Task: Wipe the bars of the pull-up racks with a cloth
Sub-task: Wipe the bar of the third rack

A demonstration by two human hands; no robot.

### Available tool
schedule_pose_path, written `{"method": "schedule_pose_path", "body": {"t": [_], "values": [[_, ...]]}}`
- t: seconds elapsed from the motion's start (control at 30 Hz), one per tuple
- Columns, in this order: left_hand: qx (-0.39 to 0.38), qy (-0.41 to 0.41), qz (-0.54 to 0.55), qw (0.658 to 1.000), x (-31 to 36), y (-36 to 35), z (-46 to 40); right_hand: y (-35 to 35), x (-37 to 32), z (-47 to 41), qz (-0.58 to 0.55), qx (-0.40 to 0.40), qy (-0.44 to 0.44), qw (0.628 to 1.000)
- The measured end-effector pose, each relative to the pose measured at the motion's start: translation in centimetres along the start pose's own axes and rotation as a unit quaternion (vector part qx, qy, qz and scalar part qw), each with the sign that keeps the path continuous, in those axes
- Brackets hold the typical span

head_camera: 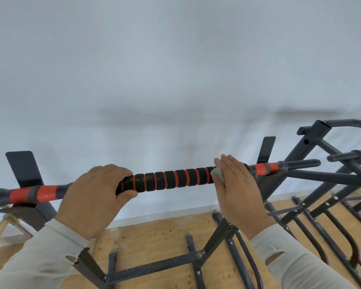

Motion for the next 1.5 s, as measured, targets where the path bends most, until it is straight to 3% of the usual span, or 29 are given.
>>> {"method": "schedule_pose_path", "body": {"t": [0.13, 0.27, 0.4, 0.5, 0.6, 0.7, 0.8, 0.87, 0.93, 1.0, 1.07, 1.27, 1.4, 1.5], "values": [[-0.006, -0.007, -0.004, 1.0, 0.3, 0.2, -0.2, 2.0, 2.4, 0.0, 0.015, -0.01, 0.069, 0.997], [-0.019, -0.023, -0.032, 0.999, 0.7, 0.4, -0.3, 3.0, 3.3, -0.3, 0.034, 0.047, 0.023, 0.998], [-0.015, -0.057, -0.079, 0.995, 2.5, 0.0, -0.4, 2.4, 2.5, 0.2, -0.003, 0.027, 0.013, 1.0], [0.002, -0.105, -0.066, 0.992, 5.9, -0.3, -1.8, 3.0, 2.5, -0.3, -0.095, 0.0, -0.029, 0.995], [-0.033, -0.096, -0.082, 0.991, 8.6, -0.9, -3.7, 3.9, 2.5, -0.8, -0.235, -0.027, -0.094, 0.967], [-0.081, -0.069, -0.111, 0.988, 8.8, -1.4, -4.5, 4.5, 3.3, -0.9, -0.275, 0.004, -0.183, 0.944], [-0.079, -0.07, -0.107, 0.989, 8.6, -1.5, -4.4, 5.1, 4.1, -1.1, -0.32, 0.023, -0.253, 0.913], [-0.06, -0.077, -0.11, 0.989, 8.6, -1.6, -4.2, 6.2, 3.7, -1.5, -0.289, 0.057, -0.213, 0.931], [-0.04, -0.087, -0.109, 0.989, 8.5, -1.9, -4.0, 7.0, 2.7, -1.9, -0.171, 0.081, -0.1, 0.977], [-0.017, -0.095, -0.097, 0.991, 8.4, -2.1, -3.9, 5.3, 1.9, -1.6, -0.038, 0.014, 0.024, 0.999], [0.0, -0.101, -0.097, 0.99, 8.3, -2.1, -3.8, 2.7, 1.9, -0.7, 0.026, -0.056, 0.061, 0.996], [0.036, -0.144, -0.08, 0.986, 8.0, -2.9, -3.6, 1.6, -3.0, -2.1, 0.038, 0.022, 0.025, 0.999], [0.054, -0.146, -0.055, 0.986, 8.1, -2.9, -3.3, -1.4, -8.5, -2.0, -0.023, -0.004, 0.143, 0.989], [0.055, -0.128, -0.059, 0.988, 8.1, -2.8, -3.2, 0.1, -5.0, -2.1, -0.003, -0.029, 0.218, 0.975]]}}
Point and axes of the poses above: each hand's wrist, its own z-axis away from the middle knuckle, its own y-axis out of the back of the hand, x = y × z, the point moved 4 cm from there along -z, towards the middle knuckle, and after that the axes turned 5 degrees about y, right-handed, at the moved point
